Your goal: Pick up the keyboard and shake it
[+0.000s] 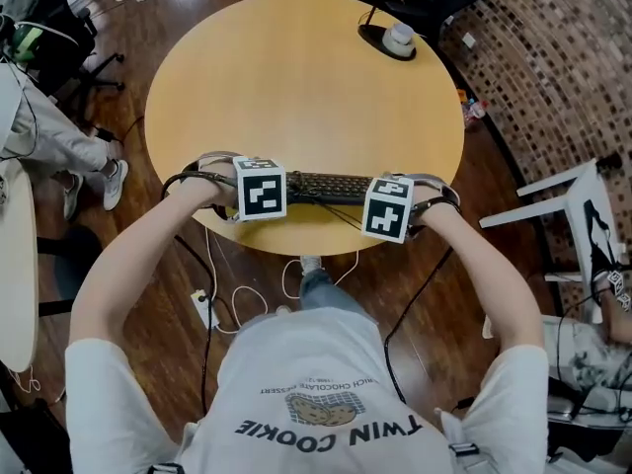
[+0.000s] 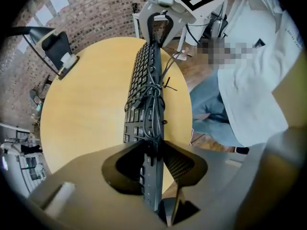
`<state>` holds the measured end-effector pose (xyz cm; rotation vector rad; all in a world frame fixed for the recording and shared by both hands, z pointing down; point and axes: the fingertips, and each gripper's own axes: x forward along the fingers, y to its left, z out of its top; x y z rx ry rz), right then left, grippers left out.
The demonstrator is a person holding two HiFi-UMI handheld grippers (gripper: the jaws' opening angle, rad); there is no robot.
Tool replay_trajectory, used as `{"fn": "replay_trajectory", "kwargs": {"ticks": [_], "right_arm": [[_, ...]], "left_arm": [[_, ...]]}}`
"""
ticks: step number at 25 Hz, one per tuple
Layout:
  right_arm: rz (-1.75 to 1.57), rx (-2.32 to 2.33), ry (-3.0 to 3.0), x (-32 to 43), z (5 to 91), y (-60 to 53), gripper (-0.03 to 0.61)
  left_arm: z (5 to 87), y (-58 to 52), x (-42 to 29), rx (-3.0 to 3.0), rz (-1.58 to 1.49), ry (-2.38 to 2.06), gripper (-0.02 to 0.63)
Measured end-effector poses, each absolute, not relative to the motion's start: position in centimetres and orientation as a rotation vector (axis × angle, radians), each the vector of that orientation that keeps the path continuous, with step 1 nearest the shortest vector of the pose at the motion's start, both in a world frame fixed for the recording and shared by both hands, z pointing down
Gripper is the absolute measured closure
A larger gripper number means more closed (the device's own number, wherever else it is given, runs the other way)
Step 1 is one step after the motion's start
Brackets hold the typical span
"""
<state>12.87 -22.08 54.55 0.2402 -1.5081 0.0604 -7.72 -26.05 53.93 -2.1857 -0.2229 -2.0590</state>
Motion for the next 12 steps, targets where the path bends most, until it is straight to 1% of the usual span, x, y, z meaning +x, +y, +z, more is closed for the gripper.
{"fn": "replay_trajectory", "kwargs": {"ticks": [12], "right_arm": [[0.424,-0.154,-1.527,14.7,51.5,-26.1,0.474]], "left_arm": [[51.3,-29.8,-7.2,-2.258,-2.337,-0.676,0.491]]}}
